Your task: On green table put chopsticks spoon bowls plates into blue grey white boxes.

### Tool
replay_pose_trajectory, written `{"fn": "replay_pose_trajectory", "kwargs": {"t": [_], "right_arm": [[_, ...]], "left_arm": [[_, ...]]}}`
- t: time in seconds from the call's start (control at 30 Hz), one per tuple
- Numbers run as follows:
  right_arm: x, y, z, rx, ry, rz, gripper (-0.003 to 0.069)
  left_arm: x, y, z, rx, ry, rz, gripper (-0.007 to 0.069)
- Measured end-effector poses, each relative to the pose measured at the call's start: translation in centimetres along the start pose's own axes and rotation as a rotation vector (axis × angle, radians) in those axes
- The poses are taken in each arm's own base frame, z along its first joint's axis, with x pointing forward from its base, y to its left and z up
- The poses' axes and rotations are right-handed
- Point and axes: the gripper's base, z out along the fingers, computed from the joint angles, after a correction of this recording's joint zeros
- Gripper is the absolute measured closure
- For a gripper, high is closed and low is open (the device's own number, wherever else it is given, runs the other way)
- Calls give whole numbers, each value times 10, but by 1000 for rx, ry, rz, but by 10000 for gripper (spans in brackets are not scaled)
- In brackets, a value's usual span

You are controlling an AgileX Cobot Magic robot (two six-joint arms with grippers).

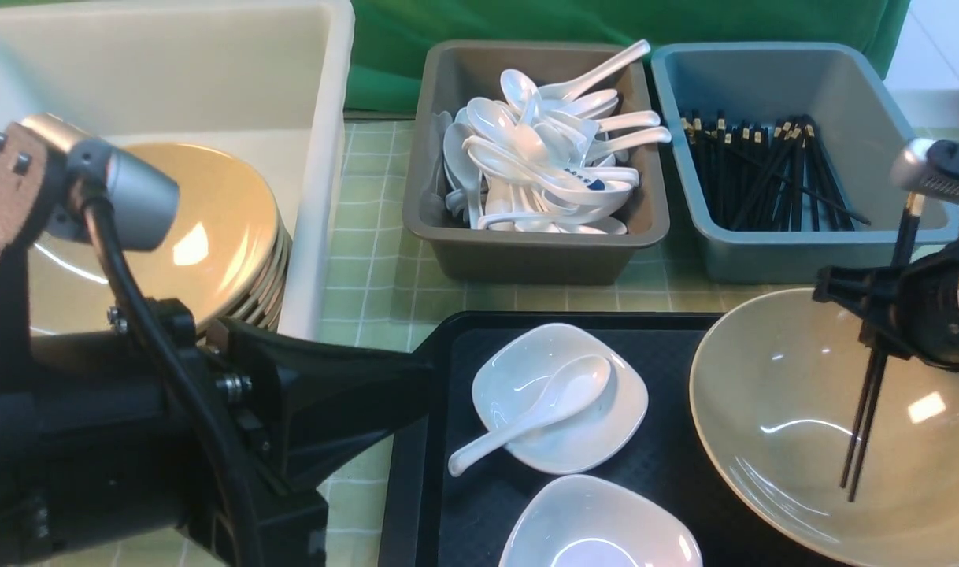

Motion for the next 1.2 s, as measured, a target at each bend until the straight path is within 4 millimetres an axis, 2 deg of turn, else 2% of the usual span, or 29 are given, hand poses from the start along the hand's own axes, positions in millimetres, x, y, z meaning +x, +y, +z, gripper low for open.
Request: {"fn": "replay_pose_trajectory", "kwargs": {"t": [0.2, 0.3, 0.43, 0.53, 0.57, 0.6, 0.63, 0.67, 0.7, 0.77, 0.83, 0.87, 0.9, 0.93, 1.07, 1.1, 1.13, 1.2], "right_arm": [[1, 0, -2, -1, 21, -42, 599], [-6, 5, -6, -9, 18, -24, 599], [-37, 15, -15, -41, -6, 11, 599], [-71, 24, -16, -100, -16, 28, 599], [-72, 22, -16, -98, -17, 32, 599], [-86, 26, -15, -124, -23, 33, 599], [-109, 31, -9, -160, -34, 32, 599], [-112, 30, -8, -160, -36, 36, 599], [-132, 33, -1, -180, -49, 41, 599], [-158, 35, 14, -197, -71, 54, 599], [-176, 37, 30, -203, -91, 67, 599], [-189, 39, 46, -204, -106, 69, 599], [-190, 39, 49, -204, -108, 71, 599], [-201, 41, 70, -204, -125, 74, 599], [-209, 46, 120, -201, -120, 93, 596], [-208, 46, 137, -196, -106, 108, 591], [-208, 46, 142, -194, -98, 114, 589], [-203, 45, 166, -179, -65, 122, 570]], "left_arm": [[-5, 1, 0, -8, -50, 88, 627], [-7, 1, 0, -13, -80, 130, 627], [-13, 1, -1, -31, -146, 203, 627], [-19, 2, -2, -49, -209, 240, 627], [-20, 2, -2, -51, -216, 243, 627], [-21, 2, -3, -55, -231, 247, 627], [-24, 3, -3, -63, -263, 247, 627], [-24, 3, -3, -64, -266, 246, 627], [-26, 3, -4, -67, -282, 245, 627], [-27, 3, -4, -71, -294, 245, 627], [-27, 3, -4, -71, -297, 245, 627], [-27, 3, -4, -71, -297, 245, 627], [-27, 3, -4, -71, -297, 245, 627], [-27, 3, -4, -71, -297, 244, 627], [-27, 3, -4, -70, -297, 242, 627], [-27, 3, -4, -70, -297, 242, 627], [-27, 3, -4, -71, -298, 242, 627], [-27, 3, -4, -71, -299, 242, 627]]}}
